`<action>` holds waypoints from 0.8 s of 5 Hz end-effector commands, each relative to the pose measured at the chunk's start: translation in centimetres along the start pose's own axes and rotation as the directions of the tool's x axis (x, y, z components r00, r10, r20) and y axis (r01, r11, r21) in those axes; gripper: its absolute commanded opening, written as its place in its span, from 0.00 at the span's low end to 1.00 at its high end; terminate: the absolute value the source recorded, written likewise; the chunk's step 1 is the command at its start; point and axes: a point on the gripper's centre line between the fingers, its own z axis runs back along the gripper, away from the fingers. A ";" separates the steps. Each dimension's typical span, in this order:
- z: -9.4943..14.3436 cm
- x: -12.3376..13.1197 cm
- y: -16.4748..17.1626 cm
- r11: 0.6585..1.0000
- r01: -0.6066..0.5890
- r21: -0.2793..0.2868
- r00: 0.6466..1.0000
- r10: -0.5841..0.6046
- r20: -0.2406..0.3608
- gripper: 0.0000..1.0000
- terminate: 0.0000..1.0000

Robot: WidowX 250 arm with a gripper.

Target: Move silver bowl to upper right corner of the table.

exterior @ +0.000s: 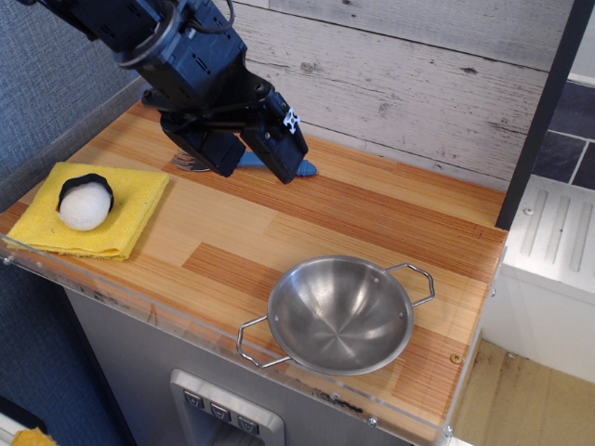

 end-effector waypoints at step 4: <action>-4.4 -1.9 1.8 0.995 -0.036 -0.094 0.999 0.034 -0.022 1.00 0.00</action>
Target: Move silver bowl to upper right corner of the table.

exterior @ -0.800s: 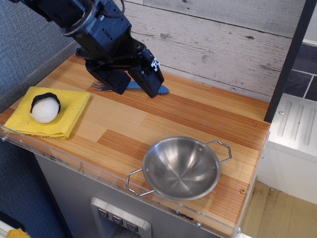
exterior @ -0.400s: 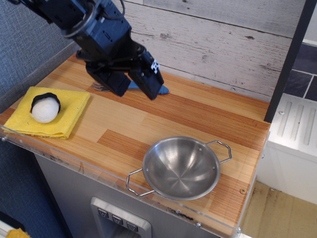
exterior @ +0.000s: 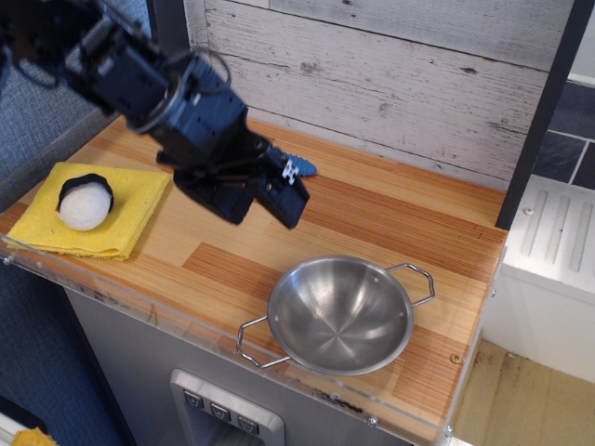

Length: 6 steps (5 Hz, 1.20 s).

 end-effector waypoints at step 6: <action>-6.6 -2.1 -1.0 0.985 0.112 -0.133 0.965 -0.140 -0.222 0.00 0.00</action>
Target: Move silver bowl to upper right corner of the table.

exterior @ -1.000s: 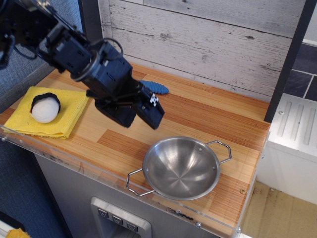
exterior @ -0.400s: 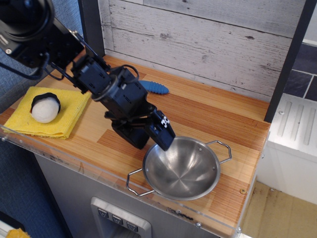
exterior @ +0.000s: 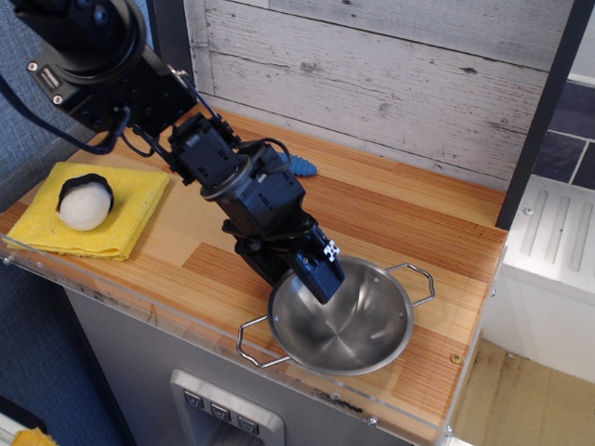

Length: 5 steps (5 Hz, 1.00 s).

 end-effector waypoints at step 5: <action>5.1 1.5 -0.6 0.999 0.012 0.051 0.992 -0.019 0.123 0.00 0.00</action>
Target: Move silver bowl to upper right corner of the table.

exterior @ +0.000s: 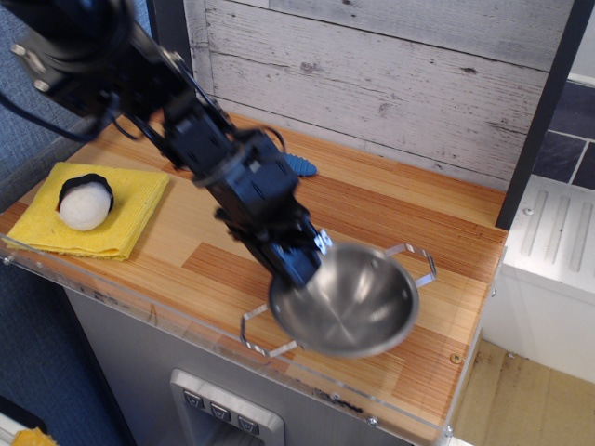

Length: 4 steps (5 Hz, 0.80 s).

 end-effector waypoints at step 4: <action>2.0 8.6 1.5 0.995 -0.091 0.044 0.971 0.079 0.224 0.00 0.00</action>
